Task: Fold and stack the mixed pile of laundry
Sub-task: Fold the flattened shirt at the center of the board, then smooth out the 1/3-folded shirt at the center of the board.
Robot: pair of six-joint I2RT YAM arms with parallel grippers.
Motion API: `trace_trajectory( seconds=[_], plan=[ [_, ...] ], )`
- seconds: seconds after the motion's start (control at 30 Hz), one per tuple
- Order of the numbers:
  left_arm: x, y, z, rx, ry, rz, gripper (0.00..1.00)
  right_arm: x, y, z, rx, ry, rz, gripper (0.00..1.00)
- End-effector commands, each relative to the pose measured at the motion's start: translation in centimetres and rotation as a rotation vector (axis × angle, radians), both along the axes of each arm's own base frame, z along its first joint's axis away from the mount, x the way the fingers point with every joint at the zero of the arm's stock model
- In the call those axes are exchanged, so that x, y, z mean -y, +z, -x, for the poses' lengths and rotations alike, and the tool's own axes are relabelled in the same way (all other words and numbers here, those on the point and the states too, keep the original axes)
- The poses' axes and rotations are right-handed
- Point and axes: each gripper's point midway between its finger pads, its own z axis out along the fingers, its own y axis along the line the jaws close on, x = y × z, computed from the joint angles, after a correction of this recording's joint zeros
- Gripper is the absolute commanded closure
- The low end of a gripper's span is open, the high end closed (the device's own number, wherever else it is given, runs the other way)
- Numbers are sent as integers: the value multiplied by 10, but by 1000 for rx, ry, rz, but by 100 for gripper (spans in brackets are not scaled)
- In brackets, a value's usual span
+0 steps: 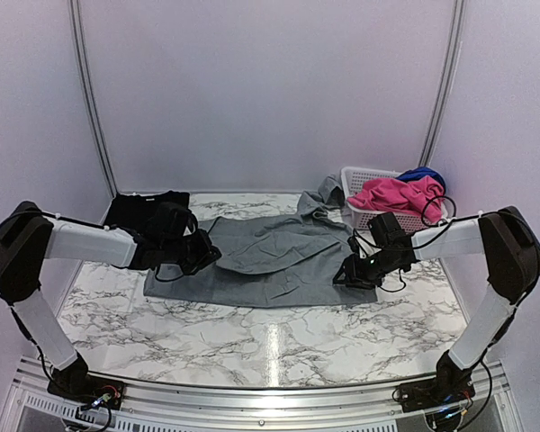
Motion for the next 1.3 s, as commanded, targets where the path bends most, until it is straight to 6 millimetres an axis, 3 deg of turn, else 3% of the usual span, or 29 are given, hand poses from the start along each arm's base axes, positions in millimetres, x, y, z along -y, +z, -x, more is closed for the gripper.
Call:
trace_trajectory(
  seconds=[0.0, 0.23, 0.4, 0.57, 0.73, 0.77, 0.83, 0.97, 1.07, 1.13, 1.27],
  plan=[
    [-19, 31, 6, 54, -7, -95, 100, 21, -17, 10, -50, -28, 98, 52],
    [-63, 28, 19, 8, -11, -166, 100, 33, -22, 21, -65, -48, 125, 52],
    [-81, 19, 27, -10, -49, -218, 100, 33, -15, 24, -56, -43, 120, 53],
    [-89, 1, 36, -45, -106, -275, 100, 26, 6, 30, -35, 18, 81, 56],
    [-92, -13, 39, -64, -130, -315, 100, 18, 35, 51, -18, 110, 19, 57],
    [-93, -16, 39, -74, -135, -327, 97, 17, 41, 55, -13, 125, 6, 57],
    [-98, -20, 39, -92, -127, -363, 76, 12, 57, 59, 6, 158, -27, 57],
    [-115, -4, 32, -39, -79, -446, 42, 6, 86, 43, 88, 166, -47, 57],
    [-111, 12, 23, 5, -128, -480, 38, 1, 91, 20, 131, 146, -55, 57],
    [-105, 9, 17, 1, -170, -508, 38, -6, 88, 3, 136, 143, -60, 57],
    [-95, -20, 10, -72, -226, -521, 44, -15, 67, -30, 135, 129, -44, 58]
  ],
)
